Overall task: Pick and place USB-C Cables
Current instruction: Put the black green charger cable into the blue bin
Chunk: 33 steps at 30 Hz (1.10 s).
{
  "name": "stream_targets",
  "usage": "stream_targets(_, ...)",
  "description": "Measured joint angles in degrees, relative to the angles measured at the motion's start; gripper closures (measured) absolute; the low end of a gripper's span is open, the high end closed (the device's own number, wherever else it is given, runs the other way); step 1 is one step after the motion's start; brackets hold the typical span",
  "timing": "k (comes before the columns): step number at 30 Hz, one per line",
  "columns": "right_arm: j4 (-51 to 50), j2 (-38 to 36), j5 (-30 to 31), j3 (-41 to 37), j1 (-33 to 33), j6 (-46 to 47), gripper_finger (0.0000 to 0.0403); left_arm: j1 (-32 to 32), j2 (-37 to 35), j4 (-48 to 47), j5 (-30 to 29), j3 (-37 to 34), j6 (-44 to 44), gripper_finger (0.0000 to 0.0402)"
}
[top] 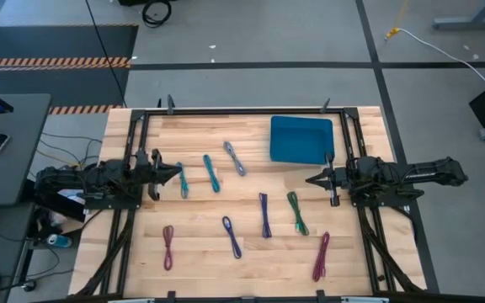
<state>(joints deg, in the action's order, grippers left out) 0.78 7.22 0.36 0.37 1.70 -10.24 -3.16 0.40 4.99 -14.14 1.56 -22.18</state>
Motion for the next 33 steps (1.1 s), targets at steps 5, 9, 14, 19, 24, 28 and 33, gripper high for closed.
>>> stream_targets(5, 0.0, 0.0, 0.0, 0.0, 0.0, 0.0, 0.0391, 0.1, 0.0, -0.1, -0.3, 0.0, -14.1, 0.0381)
stream_targets(9, 2.0, 0.0, 0.0, 0.0, 0.0, 0.0, 0.0391, 0.1, 0.0, 1.2, -0.7, 0.0, -18.0, 0.0381)
stream_targets(14, 11.4, 0.0, -0.1, 0.0, 0.1, 4.5, 0.0391, 0.1, 0.0, 1.2, -3.6, 0.0, -17.8, 0.0381)
stream_targets(19, 29.3, 0.0, 10.4, 0.0, -0.3, 14.6, 0.0391, 0.1, 0.0, 1.2, -9.8, 0.0, -14.4, 0.0381)
stream_targets(24, 42.4, 0.0, 15.9, 0.0, -0.3, 11.9, 0.0394, 0.1, 0.0, 3.6, -12.2, 0.0, -10.8, 0.0381)
stream_targets(28, 46.8, 0.0, 8.6, 1.6, -0.2, 14.7, 0.0398, 0.1, 0.0, 12.4, -11.6, 0.0, -6.0, 0.0384)
stream_targets(33, 28.8, 4.3, 8.5, 11.9, 0.1, 28.5, 0.0374, 0.1, 0.0, 18.4, -11.3, 0.0, -3.5, 0.0374)
